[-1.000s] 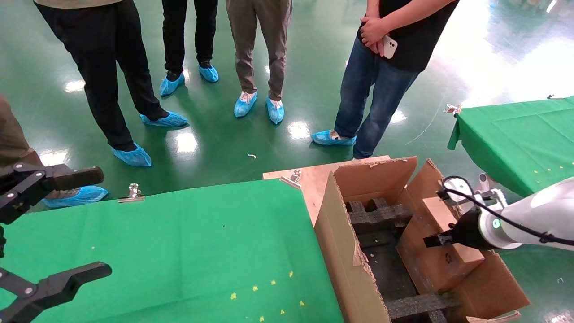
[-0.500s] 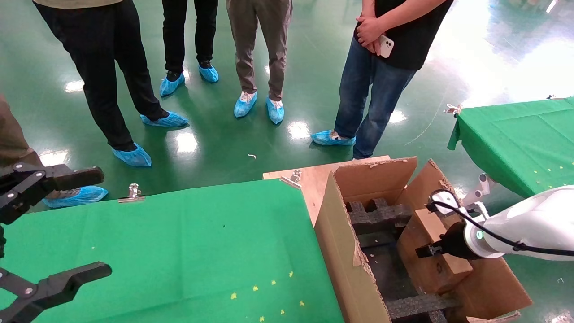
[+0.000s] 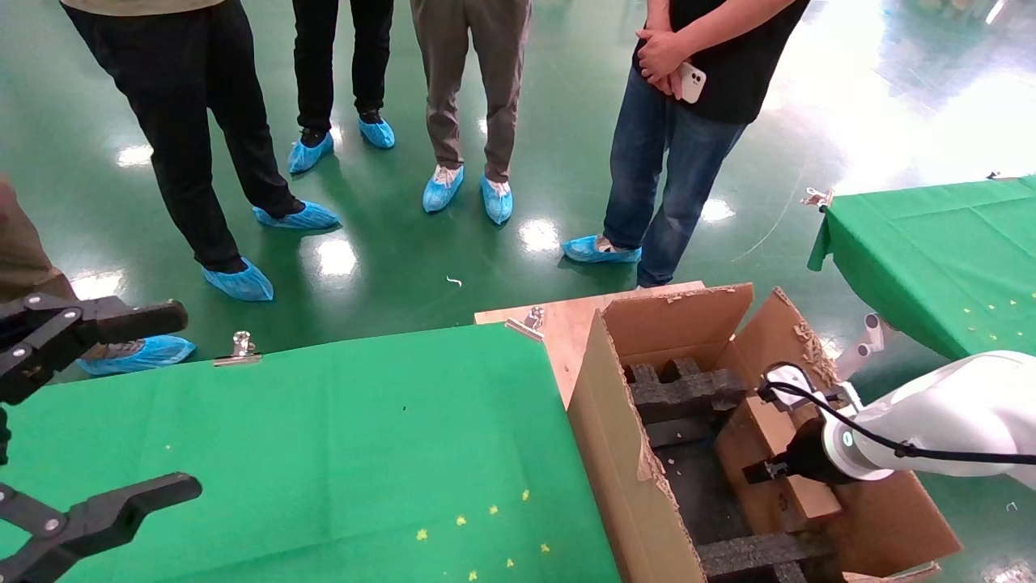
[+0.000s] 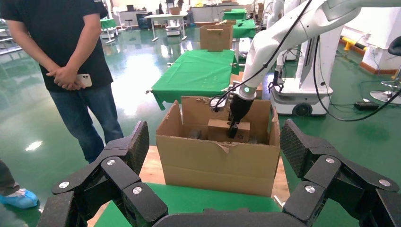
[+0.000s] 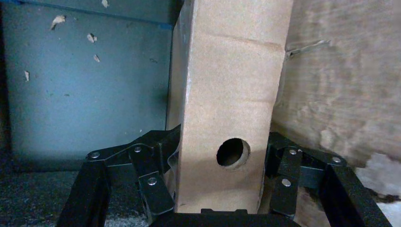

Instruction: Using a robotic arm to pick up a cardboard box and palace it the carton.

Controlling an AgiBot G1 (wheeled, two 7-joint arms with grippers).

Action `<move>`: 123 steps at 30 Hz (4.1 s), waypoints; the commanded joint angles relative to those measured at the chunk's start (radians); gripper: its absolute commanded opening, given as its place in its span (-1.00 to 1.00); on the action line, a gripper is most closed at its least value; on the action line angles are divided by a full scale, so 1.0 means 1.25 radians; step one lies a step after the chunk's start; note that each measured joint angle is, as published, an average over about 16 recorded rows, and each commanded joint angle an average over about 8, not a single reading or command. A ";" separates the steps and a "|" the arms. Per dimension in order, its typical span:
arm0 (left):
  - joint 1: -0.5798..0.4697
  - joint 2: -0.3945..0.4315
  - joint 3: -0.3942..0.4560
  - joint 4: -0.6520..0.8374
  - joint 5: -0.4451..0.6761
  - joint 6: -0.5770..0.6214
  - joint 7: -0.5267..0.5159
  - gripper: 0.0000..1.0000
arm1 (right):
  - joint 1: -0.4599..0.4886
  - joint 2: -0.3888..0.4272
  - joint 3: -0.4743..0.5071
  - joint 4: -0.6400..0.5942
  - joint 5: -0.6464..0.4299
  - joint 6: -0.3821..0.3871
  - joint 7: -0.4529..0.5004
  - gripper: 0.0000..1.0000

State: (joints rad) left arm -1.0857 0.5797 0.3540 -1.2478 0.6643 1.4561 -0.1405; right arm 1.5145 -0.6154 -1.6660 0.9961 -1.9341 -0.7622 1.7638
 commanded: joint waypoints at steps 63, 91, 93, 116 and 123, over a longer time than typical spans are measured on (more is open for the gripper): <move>0.000 0.000 0.000 0.000 0.000 0.000 0.000 1.00 | 0.240 0.089 0.132 0.265 0.130 0.030 -0.121 1.00; 0.000 0.000 0.000 0.000 -0.001 0.000 0.000 1.00 | 0.256 0.144 0.292 0.270 0.618 -0.186 -0.509 1.00; 0.000 0.000 0.000 0.001 -0.001 0.000 0.000 1.00 | 0.236 0.139 0.319 0.269 0.629 -0.200 -0.534 1.00; 0.000 0.000 0.000 0.001 -0.001 0.000 0.000 1.00 | -0.011 0.082 0.651 0.253 0.769 -0.362 -0.840 1.00; 0.000 0.000 0.000 0.001 -0.001 0.000 0.000 1.00 | -0.086 0.065 0.752 0.248 0.812 -0.412 -0.932 1.00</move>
State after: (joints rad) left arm -1.0854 0.5793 0.3544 -1.2472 0.6633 1.4555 -0.1402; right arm 1.4071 -0.5343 -0.7266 1.3061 -0.9192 -1.2767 0.5986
